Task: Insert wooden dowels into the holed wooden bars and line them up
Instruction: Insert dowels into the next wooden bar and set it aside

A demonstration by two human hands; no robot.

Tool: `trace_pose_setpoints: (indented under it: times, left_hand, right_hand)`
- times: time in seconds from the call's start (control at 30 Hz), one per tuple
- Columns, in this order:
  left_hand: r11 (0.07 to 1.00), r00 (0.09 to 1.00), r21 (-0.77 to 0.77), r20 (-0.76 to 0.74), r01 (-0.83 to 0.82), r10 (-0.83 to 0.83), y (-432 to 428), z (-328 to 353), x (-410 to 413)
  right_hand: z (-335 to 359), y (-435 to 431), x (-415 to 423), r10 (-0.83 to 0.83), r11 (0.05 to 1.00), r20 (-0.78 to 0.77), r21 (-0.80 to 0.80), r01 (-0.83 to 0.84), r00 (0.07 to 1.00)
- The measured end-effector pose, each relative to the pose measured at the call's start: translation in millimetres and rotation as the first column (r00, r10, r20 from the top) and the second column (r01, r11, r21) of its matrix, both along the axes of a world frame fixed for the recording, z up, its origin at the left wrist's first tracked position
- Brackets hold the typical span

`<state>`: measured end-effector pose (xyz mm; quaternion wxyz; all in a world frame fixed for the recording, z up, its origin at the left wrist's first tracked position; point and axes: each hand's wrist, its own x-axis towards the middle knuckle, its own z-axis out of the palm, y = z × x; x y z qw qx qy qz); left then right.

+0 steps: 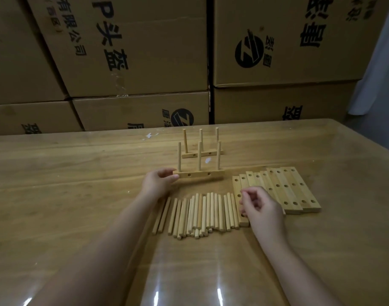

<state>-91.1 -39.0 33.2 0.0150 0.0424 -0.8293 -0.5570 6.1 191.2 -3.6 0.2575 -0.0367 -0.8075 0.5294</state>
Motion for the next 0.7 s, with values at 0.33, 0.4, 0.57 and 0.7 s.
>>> trace_pose_setpoints:
  times: [0.33,0.4,0.57,0.7]
  left_hand:
    - [0.969,1.000,-0.246,-0.023,-0.015,0.010,20.0,-19.6,-65.5]
    - [0.958,1.000,-0.286,-0.022,-0.011,0.005,21.2,-22.5,-78.0]
    - [0.926,1.000,-0.377,-0.021,-0.018,0.011,26.8,-27.8,-104.2]
    - [0.900,0.999,-0.436,-0.041,-0.032,0.016,32.5,-30.9,-118.4]
  right_hand:
    - [-4.0,0.9,-3.6,0.001,0.997,0.005,0.083,-0.001,1.000]
    - [-4.1,0.7,-3.4,0.004,0.997,0.008,0.080,-0.004,1.000]
    - [-4.0,2.1,-3.9,0.008,0.998,0.021,0.066,-0.010,1.000]
    - [-4.0,2.0,-3.8,0.012,0.998,0.027,0.058,-0.013,1.000]
